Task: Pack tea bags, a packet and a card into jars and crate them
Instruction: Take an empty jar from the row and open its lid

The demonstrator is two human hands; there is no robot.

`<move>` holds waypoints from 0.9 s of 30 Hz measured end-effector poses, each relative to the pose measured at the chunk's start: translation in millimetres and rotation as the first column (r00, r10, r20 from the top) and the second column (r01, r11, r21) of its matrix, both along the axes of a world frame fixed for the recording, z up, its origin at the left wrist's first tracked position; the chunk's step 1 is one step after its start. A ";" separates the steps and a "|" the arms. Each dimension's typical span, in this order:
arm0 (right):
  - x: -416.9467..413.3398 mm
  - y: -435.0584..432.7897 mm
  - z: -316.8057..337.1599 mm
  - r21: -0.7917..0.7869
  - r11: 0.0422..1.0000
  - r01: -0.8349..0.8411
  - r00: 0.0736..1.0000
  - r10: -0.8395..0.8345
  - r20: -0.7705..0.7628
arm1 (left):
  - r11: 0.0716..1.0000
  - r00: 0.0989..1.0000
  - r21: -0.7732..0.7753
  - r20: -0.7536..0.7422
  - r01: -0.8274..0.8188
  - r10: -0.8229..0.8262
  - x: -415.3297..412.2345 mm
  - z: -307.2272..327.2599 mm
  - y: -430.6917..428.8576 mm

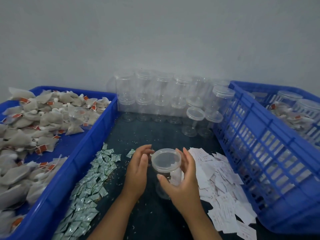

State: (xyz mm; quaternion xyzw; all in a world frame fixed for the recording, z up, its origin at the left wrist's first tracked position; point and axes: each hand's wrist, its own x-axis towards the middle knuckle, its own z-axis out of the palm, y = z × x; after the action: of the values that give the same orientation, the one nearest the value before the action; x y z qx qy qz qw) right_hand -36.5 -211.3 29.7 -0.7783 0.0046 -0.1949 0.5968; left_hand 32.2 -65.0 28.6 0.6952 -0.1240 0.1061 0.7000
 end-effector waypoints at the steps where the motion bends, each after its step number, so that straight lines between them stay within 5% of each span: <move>1: -3.6 2.5 -4.1 0.033 0.999 -0.004 1.000 0.004 -0.018 | 0.999 0.999 0.012 0.037 0.036 -0.036 -2.5 8.2 1.2; 3: -7.7 5.0 -8.9 0.052 0.997 -0.049 0.996 0.053 -0.069 | 0.981 0.981 0.110 0.093 0.157 -0.168 -8.1 28.1 4.2; 5: -7.3 4.9 -16.3 0.013 0.993 -0.118 0.990 0.119 -0.070 | 0.892 0.949 0.382 0.099 0.242 -0.299 -14.6 48.7 6.4; 7: -5.4 2.8 -19.8 -0.035 0.991 -0.129 0.991 0.128 -0.047 | 0.679 0.921 0.722 0.165 0.130 -0.352 -19.9 63.4 6.9; 9: -5.9 0.7 -19.0 -0.070 0.991 -0.113 0.993 0.111 -0.026 | 0.515 0.899 0.857 0.222 0.005 -0.377 -24.6 73.3 6.7; 17: -7.4 -0.1 -16.9 -0.159 0.984 -0.082 0.987 0.101 0.121 | 0.409 0.907 0.900 0.288 -0.148 -0.306 -48.1 85.6 -3.0; 22: -13.2 2.6 -20.3 -0.228 0.968 -0.102 0.993 0.111 0.027 | 0.302 0.938 0.909 0.331 -0.288 -0.101 -60.8 81.6 -9.3; 27: -20.4 15.0 -23.6 -0.419 0.900 0.123 0.967 -0.013 0.256 | 0.135 0.987 0.990 0.024 -0.047 0.160 -59.5 93.6 -5.4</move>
State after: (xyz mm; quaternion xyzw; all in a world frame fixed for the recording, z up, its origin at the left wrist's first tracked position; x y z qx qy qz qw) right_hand -56.9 -196.2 6.1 -0.8599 -0.0855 -0.3072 0.3986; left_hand -27.3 -70.4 122.2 0.9938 -0.0845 0.0166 0.0700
